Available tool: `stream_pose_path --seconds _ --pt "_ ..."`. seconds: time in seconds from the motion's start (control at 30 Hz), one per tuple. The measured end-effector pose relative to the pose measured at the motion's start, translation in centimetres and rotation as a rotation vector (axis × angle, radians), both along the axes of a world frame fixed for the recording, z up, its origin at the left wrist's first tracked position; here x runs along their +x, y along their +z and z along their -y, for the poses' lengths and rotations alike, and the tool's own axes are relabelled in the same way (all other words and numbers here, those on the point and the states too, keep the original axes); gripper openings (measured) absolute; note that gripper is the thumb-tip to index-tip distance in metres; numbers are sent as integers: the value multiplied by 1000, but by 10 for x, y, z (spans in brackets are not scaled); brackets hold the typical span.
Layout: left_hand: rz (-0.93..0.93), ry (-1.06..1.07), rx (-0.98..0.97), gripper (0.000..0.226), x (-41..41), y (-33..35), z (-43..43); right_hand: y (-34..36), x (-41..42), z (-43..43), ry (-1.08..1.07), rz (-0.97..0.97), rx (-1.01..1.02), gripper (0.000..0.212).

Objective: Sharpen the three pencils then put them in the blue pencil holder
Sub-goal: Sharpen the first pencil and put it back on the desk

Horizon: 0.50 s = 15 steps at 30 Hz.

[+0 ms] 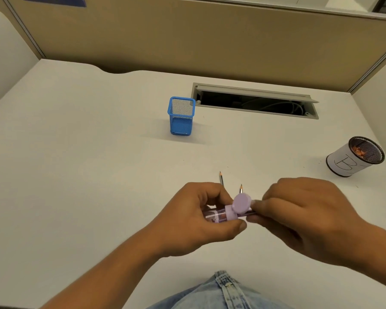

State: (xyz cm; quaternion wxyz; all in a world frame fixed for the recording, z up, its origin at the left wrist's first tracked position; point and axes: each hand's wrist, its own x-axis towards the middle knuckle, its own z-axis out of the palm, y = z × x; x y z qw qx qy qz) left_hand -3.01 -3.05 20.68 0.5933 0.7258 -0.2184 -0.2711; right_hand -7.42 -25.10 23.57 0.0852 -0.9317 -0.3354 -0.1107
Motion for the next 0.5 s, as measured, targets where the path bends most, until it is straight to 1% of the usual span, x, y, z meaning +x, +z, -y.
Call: stream_pose_path --seconds 0.03,0.07,0.1,0.13,0.17,0.23,0.27,0.3,0.33,0.37,0.4,0.47,0.5 --pt "-1 -8 -5 15 -1 1 0 -2 0 0 36 80 -31 25" --pt "22 6 -1 18 -2 1 1 -3 0 0 41 102 -31 26" --pt "77 29 13 20 -3 1 2 -2 -2 -1 19 53 -17 27" --pt "191 52 37 20 -4 -1 2 0 -4 -5 -45 -66 14 28" --pt "363 60 72 17 -5 -5 2 0 -4 -8 -136 -235 87 31" --pt "725 14 161 15 -4 -12 0 -1 -2 -13 -350 -677 356 38" --pt "849 -37 189 17 -4 -17 -1 -2 0 -13 -450 -903 506 38" --pt "932 -83 201 18 -4 -21 -3 -4 2 -13 -534 -1117 625 38" --pt "977 -117 202 18 -4 -24 -4 -5 3 -12 -586 -1278 709 37" --pt "983 -136 203 17 -4 -24 -4 -5 3 -12 -606 -1364 742 36" --pt "944 -142 202 17 -4 -23 -4 -5 3 -11 -605 -1382 726 37" --pt "774 -97 182 16 -5 -20 -2 -4 2 -12 -565 -1259 613 39" --pt "671 -54 168 14 -5 -18 0 -3 1 -12 -531 -1140 546 34"
